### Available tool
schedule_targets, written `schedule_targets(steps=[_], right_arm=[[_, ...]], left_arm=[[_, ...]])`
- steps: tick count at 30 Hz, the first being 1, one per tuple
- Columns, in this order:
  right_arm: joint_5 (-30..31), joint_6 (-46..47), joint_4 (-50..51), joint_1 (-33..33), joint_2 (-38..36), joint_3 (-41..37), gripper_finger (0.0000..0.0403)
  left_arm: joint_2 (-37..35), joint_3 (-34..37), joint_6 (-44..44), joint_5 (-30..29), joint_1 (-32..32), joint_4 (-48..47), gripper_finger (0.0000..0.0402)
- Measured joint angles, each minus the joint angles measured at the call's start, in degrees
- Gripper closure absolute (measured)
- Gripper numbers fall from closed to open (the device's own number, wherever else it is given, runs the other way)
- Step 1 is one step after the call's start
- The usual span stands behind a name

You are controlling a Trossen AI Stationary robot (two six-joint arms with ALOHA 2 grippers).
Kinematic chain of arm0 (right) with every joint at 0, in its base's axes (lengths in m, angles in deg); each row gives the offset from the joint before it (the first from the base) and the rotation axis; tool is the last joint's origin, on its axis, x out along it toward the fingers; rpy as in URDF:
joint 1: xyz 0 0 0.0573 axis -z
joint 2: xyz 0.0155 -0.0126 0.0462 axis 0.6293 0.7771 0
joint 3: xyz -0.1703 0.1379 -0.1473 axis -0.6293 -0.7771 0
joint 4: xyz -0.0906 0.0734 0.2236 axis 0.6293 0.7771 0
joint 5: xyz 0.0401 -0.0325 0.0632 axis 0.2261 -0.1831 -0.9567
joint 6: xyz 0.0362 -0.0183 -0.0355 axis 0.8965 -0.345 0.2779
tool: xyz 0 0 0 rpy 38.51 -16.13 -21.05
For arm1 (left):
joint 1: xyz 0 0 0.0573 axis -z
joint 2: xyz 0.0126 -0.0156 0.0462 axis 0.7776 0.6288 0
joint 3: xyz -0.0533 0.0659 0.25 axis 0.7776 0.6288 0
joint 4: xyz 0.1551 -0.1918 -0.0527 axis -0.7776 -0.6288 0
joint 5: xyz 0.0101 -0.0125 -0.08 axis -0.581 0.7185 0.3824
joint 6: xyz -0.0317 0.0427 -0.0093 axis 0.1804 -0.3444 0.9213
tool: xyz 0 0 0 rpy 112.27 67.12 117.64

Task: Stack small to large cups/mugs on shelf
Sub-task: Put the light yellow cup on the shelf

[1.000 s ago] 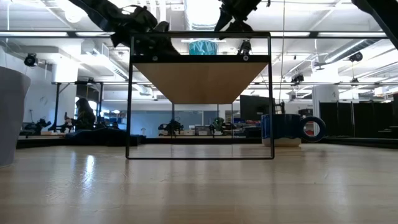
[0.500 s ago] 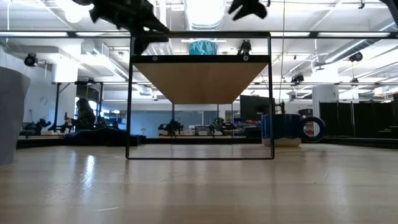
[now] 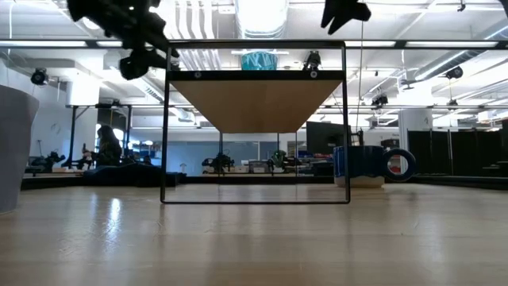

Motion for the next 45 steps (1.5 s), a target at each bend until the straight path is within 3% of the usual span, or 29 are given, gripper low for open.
schedule_targets(steps=[5,12,26,32,37,45], right_arm=[[0.01,4.12,-0.06,-0.06,-3.48,-2.59,0.0259],[-0.16,9.61,-0.03,-0.41,-10.85,-14.13,0.0259],[-2.18,22.63,0.0,-7.3,-31.4,-41.35,0.0259],[-4.65,27.81,-0.01,-14.76,-39.95,-50.35,0.0259],[-5.1,37.43,0.01,-23.34,-45.68,-57.28,0.0259],[-5.47,52.32,-0.43,-44.03,-46.96,-63.36,0.0263]], left_arm=[[-5.87,4.92,1.99,0.06,1.17,-0.03,0.0272],[-9.57,8.1,4.75,0.15,1.59,2.22,0.0272],[-6.28,9.16,4.51,3.64,1.57,3.67,0.0272],[-4.52,9.04,3.23,5.22,1.57,3.55,0.0272],[-4.33,9.05,2.95,5.24,1.57,5.65,0.0272],[-5.5,9.05,3.35,5.04,1.57,6.97,0.0272]])
